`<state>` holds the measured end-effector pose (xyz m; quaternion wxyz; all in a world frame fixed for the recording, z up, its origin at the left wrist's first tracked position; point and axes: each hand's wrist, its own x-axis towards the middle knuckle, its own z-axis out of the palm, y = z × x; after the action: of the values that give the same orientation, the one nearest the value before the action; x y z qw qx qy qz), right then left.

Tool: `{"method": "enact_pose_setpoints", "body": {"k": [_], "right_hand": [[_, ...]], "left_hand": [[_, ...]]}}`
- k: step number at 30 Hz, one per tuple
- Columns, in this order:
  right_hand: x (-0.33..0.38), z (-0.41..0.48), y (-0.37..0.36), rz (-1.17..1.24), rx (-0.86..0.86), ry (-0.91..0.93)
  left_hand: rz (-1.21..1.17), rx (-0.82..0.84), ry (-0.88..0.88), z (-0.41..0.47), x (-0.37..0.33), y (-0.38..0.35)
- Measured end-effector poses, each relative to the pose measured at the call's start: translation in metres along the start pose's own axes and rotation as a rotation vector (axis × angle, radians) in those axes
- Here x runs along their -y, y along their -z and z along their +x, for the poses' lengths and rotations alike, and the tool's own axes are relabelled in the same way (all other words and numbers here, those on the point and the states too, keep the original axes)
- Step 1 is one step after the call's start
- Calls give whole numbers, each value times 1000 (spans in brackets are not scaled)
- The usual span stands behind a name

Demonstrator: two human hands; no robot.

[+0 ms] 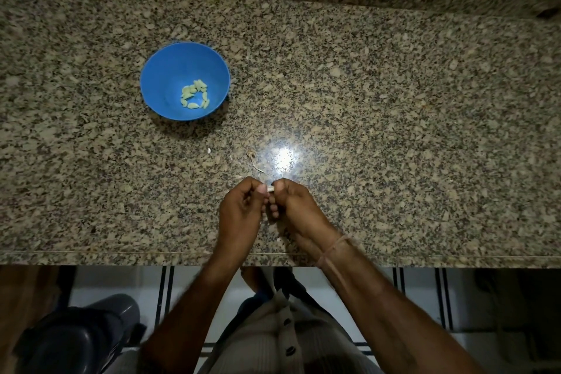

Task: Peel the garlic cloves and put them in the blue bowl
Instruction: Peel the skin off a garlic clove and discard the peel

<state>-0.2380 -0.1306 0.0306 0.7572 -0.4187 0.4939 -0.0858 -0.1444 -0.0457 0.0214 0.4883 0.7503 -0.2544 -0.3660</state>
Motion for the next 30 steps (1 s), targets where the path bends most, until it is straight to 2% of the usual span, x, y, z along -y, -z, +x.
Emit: {"method": "enact_pose_setpoints", "body": {"k": [5, 11, 17, 18, 21, 24, 26, 27, 30], "right_hand": [[-4, 1, 4, -398, -102, 202], [-5, -3, -4, -523, -226, 326], [-9, 4, -5, -429, -336, 270], [-9, 3, -6, -432, -346, 310], [-11, 3, -7, -547, -371, 523], [-18, 7, -2, -719, -361, 657], [-20, 6, 0, -750, -348, 669], [-20, 6, 1, -699, -341, 616], [-9, 4, 0, -419, -280, 307]], "left_hand": [[82, -80, -13, -1, -5, 3], [35, -73, 83, 2, -7, -3], [-128, -14, 208, 4, -9, -2], [-193, 0, 263, 5, -10, -2], [-625, 21, 553, 8, -16, 0], [-729, 13, 679, 11, -17, 1], [-660, -11, 646, 9, -18, -2], [-562, -43, 570, 8, -16, -3], [-138, -75, 216, 7, -11, -6]]}}
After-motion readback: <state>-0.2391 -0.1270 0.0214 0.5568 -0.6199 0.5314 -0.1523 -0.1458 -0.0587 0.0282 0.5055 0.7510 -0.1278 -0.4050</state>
